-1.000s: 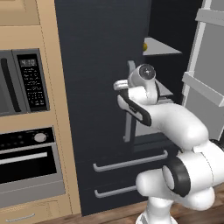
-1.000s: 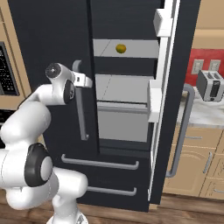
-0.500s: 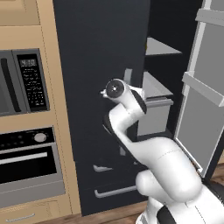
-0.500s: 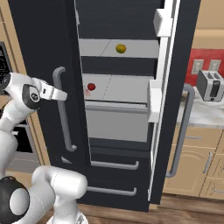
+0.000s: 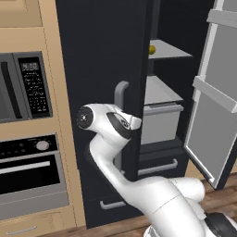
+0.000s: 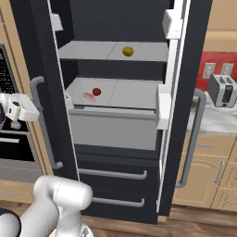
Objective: Open the fridge, remove the orange, tomato, and steak, and place them on any counter.
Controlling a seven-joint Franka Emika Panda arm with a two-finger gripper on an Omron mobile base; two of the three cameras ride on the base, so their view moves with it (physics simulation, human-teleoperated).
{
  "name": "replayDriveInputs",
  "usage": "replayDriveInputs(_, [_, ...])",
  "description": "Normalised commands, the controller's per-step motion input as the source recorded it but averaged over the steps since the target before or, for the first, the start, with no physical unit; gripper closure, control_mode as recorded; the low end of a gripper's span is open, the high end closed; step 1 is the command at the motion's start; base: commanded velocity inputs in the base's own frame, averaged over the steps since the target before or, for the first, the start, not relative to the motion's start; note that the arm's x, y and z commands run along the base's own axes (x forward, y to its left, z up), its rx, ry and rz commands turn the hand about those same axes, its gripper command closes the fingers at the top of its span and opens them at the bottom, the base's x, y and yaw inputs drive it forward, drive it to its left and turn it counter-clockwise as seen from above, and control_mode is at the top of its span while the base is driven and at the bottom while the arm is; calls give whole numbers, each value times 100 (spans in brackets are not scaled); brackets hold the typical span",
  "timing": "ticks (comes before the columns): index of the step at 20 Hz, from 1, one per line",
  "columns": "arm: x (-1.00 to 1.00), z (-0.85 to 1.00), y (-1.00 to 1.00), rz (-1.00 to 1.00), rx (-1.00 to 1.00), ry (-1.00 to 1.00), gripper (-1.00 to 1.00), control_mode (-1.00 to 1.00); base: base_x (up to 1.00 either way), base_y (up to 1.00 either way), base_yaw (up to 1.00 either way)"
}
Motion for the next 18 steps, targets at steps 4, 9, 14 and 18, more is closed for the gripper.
replayDriveInputs(4, [-49, 0, 4, -1, 0, 0, -100, -100, 0, 0, 0])
replayDriveInputs(9, [-21, 0, 22, 0, 0, 0, -100, -100, 0, 0, 0])
replayDriveInputs(14, [-16, 0, 44, -8, 0, 0, -100, -100, 0, 0, 0])
replayDriveInputs(18, [0, 0, 33, -3, 0, 0, -100, -100, 0, 0, 0])
